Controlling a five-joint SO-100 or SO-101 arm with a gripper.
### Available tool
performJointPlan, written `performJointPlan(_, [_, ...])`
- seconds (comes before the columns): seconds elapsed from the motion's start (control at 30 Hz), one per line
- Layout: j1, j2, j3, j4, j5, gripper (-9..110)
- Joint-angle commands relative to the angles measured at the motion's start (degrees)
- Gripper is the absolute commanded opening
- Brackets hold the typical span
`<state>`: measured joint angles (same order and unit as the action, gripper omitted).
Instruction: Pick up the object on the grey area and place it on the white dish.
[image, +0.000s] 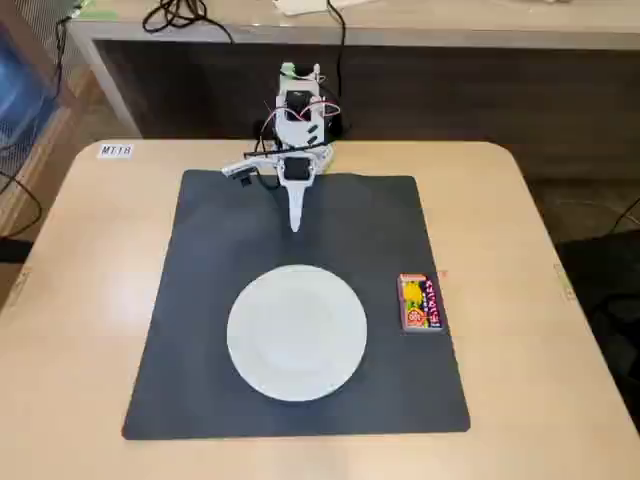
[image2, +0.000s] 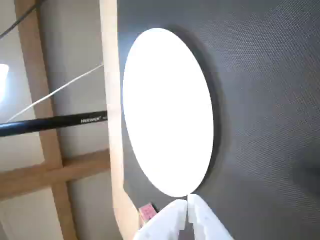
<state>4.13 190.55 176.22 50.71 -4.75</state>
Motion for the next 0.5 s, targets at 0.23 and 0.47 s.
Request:
performJointPlan(0.23, [4.31,-30.06,-25.75,-7.21,-0.79,0])
performJointPlan(0.47, [1.41,-41.57,-35.86,-5.01,-5.27,0])
